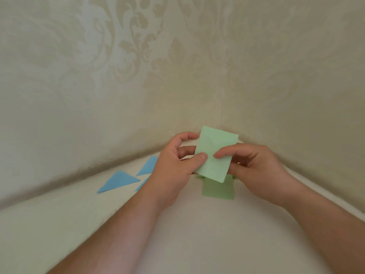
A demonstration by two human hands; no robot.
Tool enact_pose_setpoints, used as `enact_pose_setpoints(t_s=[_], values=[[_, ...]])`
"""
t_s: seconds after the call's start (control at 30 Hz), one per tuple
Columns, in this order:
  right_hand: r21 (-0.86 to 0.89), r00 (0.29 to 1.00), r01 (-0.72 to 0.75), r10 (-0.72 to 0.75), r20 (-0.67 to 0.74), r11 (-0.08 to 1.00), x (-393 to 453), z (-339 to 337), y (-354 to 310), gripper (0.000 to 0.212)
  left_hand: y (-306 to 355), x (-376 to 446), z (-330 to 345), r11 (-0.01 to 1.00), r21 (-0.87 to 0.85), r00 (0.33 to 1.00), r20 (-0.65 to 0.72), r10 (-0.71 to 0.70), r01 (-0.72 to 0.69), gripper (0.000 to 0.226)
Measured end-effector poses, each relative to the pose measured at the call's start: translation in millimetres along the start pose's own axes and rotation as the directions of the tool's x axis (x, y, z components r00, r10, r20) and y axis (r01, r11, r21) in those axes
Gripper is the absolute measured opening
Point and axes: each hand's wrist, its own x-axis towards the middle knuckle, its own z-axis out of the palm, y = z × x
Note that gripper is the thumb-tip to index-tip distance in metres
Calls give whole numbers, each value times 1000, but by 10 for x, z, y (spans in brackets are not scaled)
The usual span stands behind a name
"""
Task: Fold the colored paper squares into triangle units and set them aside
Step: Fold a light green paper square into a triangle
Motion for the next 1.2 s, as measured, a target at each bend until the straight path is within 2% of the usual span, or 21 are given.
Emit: enact_pose_setpoints(t_s=[0.1,0.3,0.4,0.53,0.67,0.73,0.8,0.87,0.93,1.2], values=[[-22,1000,-7,7,0,1000,-4,-2,-16,37,-2,3,-7,1000,-8,999,36,-28,28,50],[-34,999,-23,24,26,999,-14,-38,-83,21,-41,21,-16,997,8,997,0,-82,82,26],[47,999,-32,30,34,998,-12,-46,-101,15,-29,14,-3,997,-31,998,10,-69,70,19],[150,1000,-31,30,11,988,-3,-23,-135,1,-25,-4,27,999,-43,1000,15,16,-15,18],[233,997,-45,58,-51,971,6,-18,-132,5,-2,-26,43,999,-52,1000,8,13,-13,16],[249,997,-47,62,-50,967,3,-18,-135,15,18,-38,51,999,-43,1000,14,-22,23,14],[209,997,-43,56,-58,977,-2,-7,-138,20,24,-44,60,999,-14,999,-6,-44,44,12],[157,996,-19,33,-87,987,0,13,-140,10,9,-36,61,999,29,997,-61,-41,43,12],[134,991,-4,21,-130,991,1,26,-126,14,-10,-24,63,997,70,995,-100,-26,34,11],[112,986,-43,60,-155,993,14,23,-97,26,0,-51,85,998,43,999,-24,36,-35,19]])
